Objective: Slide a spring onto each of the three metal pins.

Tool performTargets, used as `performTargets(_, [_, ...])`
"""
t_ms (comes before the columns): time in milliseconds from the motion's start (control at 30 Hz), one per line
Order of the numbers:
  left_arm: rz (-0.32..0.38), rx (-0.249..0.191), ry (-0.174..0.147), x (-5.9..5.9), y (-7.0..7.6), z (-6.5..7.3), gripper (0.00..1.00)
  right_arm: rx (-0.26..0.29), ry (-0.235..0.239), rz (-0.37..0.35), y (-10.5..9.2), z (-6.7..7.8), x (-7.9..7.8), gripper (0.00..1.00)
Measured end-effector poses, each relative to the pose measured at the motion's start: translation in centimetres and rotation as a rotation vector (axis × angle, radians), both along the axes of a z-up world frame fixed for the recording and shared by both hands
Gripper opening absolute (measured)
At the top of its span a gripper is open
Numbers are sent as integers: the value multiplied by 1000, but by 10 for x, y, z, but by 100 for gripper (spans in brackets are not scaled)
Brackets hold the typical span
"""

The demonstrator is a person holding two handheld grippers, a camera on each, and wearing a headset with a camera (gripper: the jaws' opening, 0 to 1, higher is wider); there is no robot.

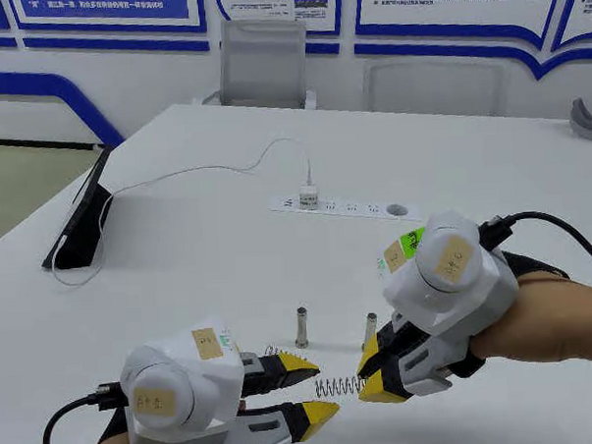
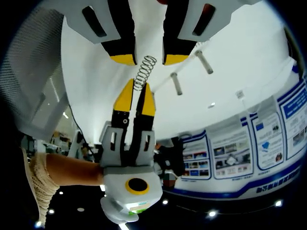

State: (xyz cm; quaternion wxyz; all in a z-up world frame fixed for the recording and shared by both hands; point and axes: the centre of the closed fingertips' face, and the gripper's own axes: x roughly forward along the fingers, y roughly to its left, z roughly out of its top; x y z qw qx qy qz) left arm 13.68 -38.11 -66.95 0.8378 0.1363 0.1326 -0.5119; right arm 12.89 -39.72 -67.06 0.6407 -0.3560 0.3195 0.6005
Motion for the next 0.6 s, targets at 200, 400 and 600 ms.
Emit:
performTargets(200, [-17,6,-16,-2,-2,0,14,-5,2,9,1,-1,-1,12])
performTargets(400, [-23,9,-16,-3,-3,-2,13,-6,-1,16,1,1,-3,12])
performTargets(600, [-23,7,-16,-3,-3,-2,12,2,-16,22,4,9,-2,12])
